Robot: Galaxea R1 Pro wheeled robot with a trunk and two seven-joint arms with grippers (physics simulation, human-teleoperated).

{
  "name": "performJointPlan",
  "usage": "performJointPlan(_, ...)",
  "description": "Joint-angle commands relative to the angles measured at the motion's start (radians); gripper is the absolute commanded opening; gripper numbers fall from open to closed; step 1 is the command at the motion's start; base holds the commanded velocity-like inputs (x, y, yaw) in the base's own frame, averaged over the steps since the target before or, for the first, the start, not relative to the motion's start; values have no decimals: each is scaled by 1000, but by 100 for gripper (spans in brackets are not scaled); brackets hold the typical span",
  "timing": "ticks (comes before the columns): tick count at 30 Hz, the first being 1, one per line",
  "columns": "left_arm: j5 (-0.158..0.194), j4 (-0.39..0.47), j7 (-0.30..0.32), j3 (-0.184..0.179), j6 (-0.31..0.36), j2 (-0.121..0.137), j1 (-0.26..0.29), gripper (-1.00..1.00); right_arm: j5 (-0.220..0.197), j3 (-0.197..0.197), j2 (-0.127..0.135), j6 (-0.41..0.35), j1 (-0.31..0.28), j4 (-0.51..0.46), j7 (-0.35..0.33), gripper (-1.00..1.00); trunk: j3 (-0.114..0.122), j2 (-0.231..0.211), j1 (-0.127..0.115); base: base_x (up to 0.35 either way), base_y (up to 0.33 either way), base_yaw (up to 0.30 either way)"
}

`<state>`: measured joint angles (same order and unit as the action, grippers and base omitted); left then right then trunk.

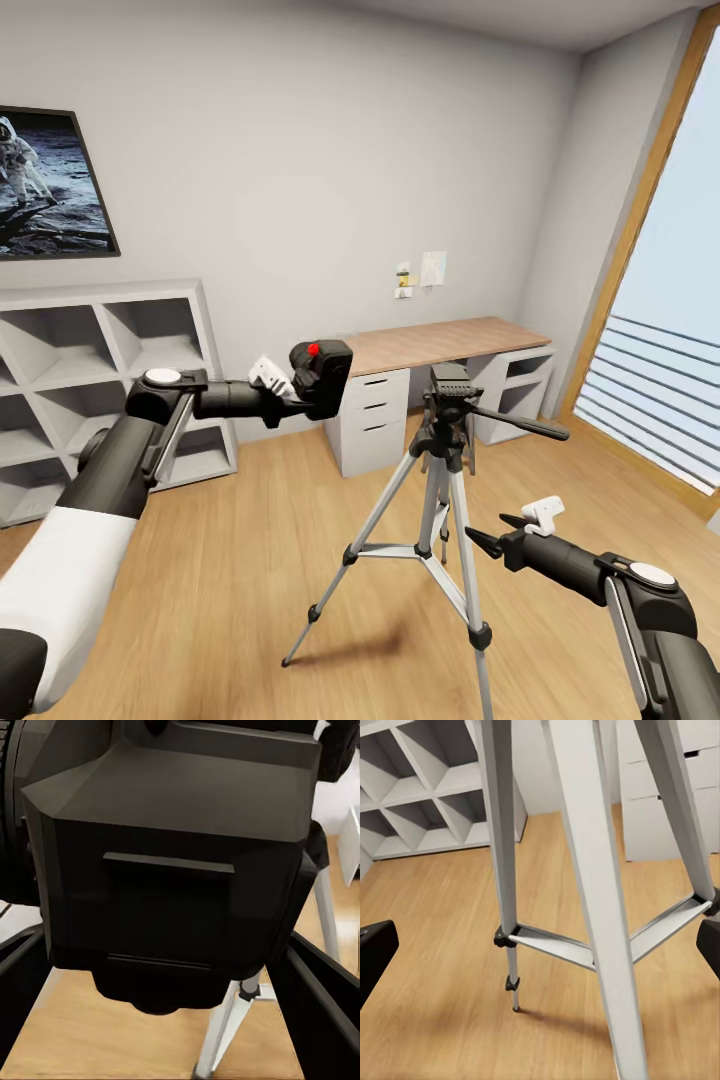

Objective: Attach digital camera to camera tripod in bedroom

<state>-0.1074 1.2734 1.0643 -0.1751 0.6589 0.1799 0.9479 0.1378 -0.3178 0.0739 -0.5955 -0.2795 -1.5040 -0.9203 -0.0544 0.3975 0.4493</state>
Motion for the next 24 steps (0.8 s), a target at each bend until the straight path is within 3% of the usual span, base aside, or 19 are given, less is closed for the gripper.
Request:
performJointPlan(1,-2,1,-1,11,26,0,-5,-100,8,-1,0,-4,-1,-2,-8,100,-2,3,1,0,0,-19)
performJointPlan(7,-1,8,-16,114,144,-4,-42,-100,9,-1,0,-4,-1,-5,-4,100,-2,3,1,0,0,-122)
performJointPlan(12,-4,25,-19,160,230,-3,-89,-100,9,-1,0,-3,1,-7,-2,100,-2,3,1,0,0,-221)
performJointPlan(15,-6,45,-20,176,258,1,-131,-100,9,0,0,-3,4,-8,-2,100,-2,3,1,0,0,-244)
performJointPlan(16,-6,59,-20,209,275,5,-164,-100,9,0,0,-3,5,-11,-3,100,-2,3,1,0,0,-254)
performJointPlan(21,-10,77,-19,277,293,4,-232,-100,13,1,-1,-3,8,-23,-3,100,-2,3,1,0,34,-234)
performJointPlan(24,-9,85,-19,289,298,6,-265,-100,17,1,-6,-3,9,-25,-3,100,-2,3,1,0,188,-97)
